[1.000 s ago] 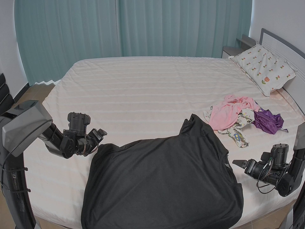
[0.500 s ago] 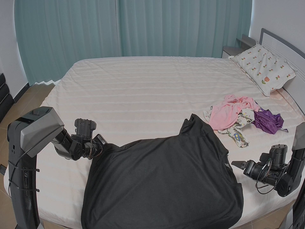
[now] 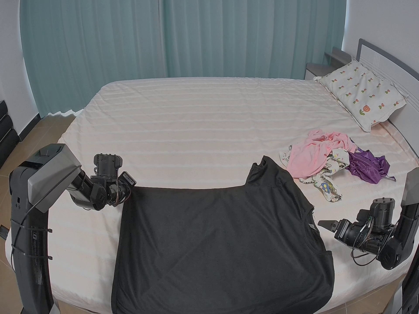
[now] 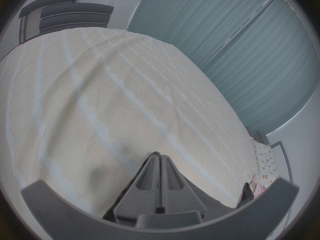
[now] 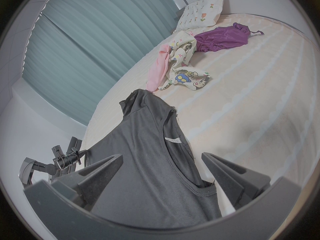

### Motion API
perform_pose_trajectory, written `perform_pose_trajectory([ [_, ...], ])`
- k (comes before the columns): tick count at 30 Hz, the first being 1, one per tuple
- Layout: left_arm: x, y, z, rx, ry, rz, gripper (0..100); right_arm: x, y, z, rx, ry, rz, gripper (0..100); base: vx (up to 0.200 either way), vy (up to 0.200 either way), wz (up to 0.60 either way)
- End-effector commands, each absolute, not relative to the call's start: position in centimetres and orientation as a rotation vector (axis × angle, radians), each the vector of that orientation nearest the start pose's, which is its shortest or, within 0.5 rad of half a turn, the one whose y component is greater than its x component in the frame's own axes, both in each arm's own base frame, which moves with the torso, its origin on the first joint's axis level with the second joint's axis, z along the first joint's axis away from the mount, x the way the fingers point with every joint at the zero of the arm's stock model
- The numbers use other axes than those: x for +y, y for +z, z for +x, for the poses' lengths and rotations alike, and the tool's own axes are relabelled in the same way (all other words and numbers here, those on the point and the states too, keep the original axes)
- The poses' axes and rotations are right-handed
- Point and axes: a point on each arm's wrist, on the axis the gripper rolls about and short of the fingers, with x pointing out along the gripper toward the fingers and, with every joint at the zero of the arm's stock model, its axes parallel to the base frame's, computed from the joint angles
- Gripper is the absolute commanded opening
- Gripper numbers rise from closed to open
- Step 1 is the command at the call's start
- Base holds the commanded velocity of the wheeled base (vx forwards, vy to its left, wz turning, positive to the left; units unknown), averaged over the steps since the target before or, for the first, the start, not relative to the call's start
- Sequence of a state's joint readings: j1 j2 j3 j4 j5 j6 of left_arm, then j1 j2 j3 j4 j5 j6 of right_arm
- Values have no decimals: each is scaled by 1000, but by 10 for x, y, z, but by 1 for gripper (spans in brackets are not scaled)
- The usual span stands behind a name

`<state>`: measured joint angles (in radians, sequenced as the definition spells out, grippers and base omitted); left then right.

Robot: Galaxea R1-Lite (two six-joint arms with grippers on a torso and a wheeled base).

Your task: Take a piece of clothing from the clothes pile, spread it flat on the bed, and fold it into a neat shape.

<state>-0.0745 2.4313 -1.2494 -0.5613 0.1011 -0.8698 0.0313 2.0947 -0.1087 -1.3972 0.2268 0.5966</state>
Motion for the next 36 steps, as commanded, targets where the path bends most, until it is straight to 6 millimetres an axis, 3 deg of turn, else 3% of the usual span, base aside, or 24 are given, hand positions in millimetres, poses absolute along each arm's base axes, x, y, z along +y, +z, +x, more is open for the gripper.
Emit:
perform_pose_trajectory([
  [1, -22, -6, 458, 541, 312, -793, 0, 12, 13, 234, 641, 70, 634, 100, 0, 0, 0],
  [14, -13, -6, 461, 526, 332, -800, 0, 18, 22, 247, 534, 117, 654, 100, 0, 0, 0],
  [15, -13, -6, 461, 526, 332, -800, 100, 18, 22, 247, 534, 117, 654, 100, 0, 0, 0],
  [19, -13, -5, 458, 531, 340, -827, 100, 26, 25, 286, 461, 155, 643, 100, 0, 0, 0],
  [24, -8, 6, 454, 507, 360, -914, 100, 43, 30, 317, 456, 161, 628, 100, 0, 0, 0],
  [25, -3, 16, 449, 496, 357, -952, 100, 53, 35, 336, 431, 151, 620, 100, 0, 0, 0],
  [27, -4, 21, 441, 527, 326, -984, 100, 66, 40, 354, 411, 150, 622, 100, 0, 0, 0],
  [30, -4, 27, 432, 558, 292, -1012, 100, 84, 44, 368, 409, 163, 661, 100, 0, 0, 0],
  [33, -4, 32, 420, 589, 252, -1060, 100, 121, 42, 395, 447, 170, 733, 100, 0, 0, 0],
  [36, -4, 29, 418, 596, 255, -1073, 100, 142, 35, 412, 481, 157, 766, 100, 0, 0, 0],
])
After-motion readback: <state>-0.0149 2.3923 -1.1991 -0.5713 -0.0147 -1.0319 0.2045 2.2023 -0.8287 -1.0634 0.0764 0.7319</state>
